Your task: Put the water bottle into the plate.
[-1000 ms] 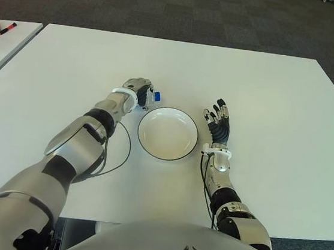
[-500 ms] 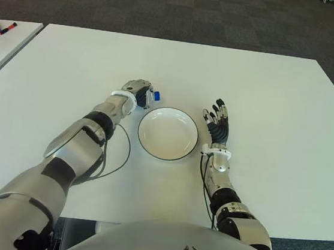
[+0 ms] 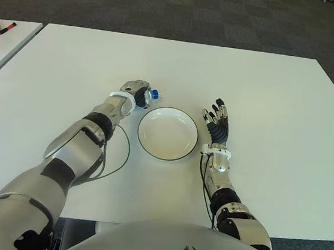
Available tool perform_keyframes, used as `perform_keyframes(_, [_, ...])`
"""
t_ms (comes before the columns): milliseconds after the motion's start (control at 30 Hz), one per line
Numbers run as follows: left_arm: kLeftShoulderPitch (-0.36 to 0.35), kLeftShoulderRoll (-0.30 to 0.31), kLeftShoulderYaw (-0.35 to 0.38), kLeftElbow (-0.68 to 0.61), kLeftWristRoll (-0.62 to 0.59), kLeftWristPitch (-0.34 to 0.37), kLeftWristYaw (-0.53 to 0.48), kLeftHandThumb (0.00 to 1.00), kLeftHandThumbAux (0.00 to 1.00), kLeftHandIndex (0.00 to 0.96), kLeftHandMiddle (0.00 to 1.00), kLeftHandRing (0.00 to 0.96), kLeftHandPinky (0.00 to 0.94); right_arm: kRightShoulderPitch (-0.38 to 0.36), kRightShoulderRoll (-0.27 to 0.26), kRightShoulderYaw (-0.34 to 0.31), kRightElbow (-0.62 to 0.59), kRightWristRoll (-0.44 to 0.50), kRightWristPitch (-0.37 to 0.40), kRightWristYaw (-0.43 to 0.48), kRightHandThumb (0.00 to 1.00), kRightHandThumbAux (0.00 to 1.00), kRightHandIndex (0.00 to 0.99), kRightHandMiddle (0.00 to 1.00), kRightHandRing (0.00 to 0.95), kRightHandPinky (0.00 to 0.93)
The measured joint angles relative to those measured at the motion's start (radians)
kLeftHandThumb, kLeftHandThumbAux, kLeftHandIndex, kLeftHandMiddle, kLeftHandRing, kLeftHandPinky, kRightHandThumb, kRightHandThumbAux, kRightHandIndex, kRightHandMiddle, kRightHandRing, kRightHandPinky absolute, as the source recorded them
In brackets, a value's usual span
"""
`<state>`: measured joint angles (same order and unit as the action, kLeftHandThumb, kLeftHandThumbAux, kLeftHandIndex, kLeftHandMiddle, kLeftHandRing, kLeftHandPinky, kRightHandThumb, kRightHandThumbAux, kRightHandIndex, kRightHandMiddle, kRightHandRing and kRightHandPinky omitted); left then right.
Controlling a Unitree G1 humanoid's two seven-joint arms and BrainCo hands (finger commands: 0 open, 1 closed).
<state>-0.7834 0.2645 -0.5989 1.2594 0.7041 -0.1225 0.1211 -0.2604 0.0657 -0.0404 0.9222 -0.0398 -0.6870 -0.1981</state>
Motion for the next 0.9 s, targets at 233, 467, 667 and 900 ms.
perform_keyframes(233, [0.001, 0.001, 0.004, 0.0, -0.003, 0.0, 0.0, 0.682, 0.733, 0.409, 0.126, 0.071, 0.101, 0.003, -0.001, 0.002, -0.006, 0.0, 0.003, 0.0, 0.006, 0.674, 0.064, 0.074, 0.079, 0.121])
perform_keyframes(467, [0.004, 0.004, 0.004, -0.001, -0.006, -0.008, 0.001, 0.682, 0.733, 0.409, 0.131, 0.079, 0.111, 0.004, -0.001, 0.004, -0.01, 0.0, 0.008, -0.001, 0.007, 0.675, 0.064, 0.075, 0.081, 0.127])
perform_keyframes(667, [0.007, 0.007, 0.003, -0.001, -0.006, -0.015, 0.011, 0.684, 0.732, 0.411, 0.138, 0.088, 0.113, 0.004, -0.001, 0.006, -0.01, -0.001, 0.008, -0.004, 0.009, 0.672, 0.064, 0.076, 0.083, 0.128])
perform_keyframes(900, [0.008, 0.008, 0.003, -0.001, -0.006, -0.018, 0.012, 0.685, 0.732, 0.412, 0.143, 0.088, 0.11, 0.004, -0.001, 0.008, -0.01, -0.003, 0.008, -0.008, 0.011, 0.67, 0.064, 0.078, 0.085, 0.13])
